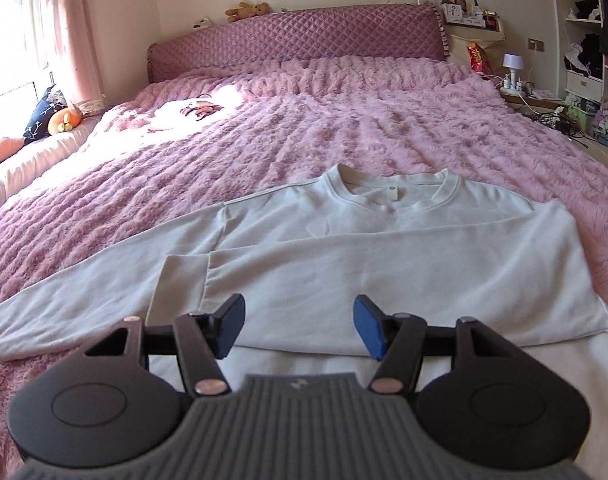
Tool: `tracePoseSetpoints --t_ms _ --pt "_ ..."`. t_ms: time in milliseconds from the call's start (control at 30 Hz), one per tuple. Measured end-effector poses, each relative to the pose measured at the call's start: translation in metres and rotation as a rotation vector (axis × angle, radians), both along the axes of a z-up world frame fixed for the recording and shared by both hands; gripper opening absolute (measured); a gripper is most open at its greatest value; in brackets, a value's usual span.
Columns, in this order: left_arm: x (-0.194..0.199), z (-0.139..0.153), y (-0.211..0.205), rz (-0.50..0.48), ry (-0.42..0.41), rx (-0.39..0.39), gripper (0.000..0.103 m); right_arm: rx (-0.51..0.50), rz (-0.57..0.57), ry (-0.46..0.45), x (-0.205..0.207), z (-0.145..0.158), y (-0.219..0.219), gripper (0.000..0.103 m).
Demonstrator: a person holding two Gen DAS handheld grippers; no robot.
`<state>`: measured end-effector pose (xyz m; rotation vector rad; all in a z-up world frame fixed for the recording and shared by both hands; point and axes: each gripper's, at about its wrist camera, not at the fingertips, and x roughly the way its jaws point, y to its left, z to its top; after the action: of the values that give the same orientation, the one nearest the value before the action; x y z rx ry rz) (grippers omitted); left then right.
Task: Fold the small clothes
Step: 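Grasp the other sleeve cuff with the left gripper and fold it across the body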
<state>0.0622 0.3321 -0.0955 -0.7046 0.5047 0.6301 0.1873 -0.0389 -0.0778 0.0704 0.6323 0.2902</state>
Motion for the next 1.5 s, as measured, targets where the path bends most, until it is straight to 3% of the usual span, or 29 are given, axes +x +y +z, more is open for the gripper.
tracePoseSetpoints --t_ms 233,467,500,533,567,600,767,1100,1300,1500 --pt "-0.016 -0.032 0.055 0.147 -0.027 -0.086 0.062 0.003 0.124 0.019 -0.013 -0.004 0.072 0.057" --pt "-0.014 -0.055 0.085 0.163 -0.207 -0.21 0.06 -0.041 0.144 0.042 -0.015 -0.013 0.088 0.057" --pt "-0.015 -0.056 0.087 0.167 -0.219 -0.223 0.047 -0.043 0.141 0.046 -0.015 -0.014 0.086 0.057" --pt "-0.015 -0.056 0.089 0.17 -0.23 -0.23 0.024 -0.046 0.136 0.048 -0.015 -0.014 0.085 0.057" --pt "-0.017 -0.056 0.09 0.167 -0.248 -0.239 0.012 -0.049 0.134 0.051 -0.014 -0.015 0.085 0.057" --pt "-0.018 -0.056 0.09 0.168 -0.258 -0.241 0.008 -0.05 0.132 0.053 -0.014 -0.016 0.084 0.057" --pt "-0.02 -0.032 0.076 0.136 -0.325 -0.164 0.008 -0.051 0.134 0.05 -0.016 -0.014 0.077 0.058" --pt "0.031 0.06 0.019 -0.075 -0.559 -0.162 0.008 -0.008 0.091 0.035 -0.034 -0.001 0.02 0.058" --pt "0.095 0.108 -0.077 -0.313 -0.619 -0.132 0.008 0.022 0.02 0.032 -0.046 0.004 -0.047 0.058" --pt "0.151 0.11 -0.186 -0.542 -0.602 -0.171 0.008 0.058 -0.088 0.014 -0.052 0.011 -0.121 0.058"
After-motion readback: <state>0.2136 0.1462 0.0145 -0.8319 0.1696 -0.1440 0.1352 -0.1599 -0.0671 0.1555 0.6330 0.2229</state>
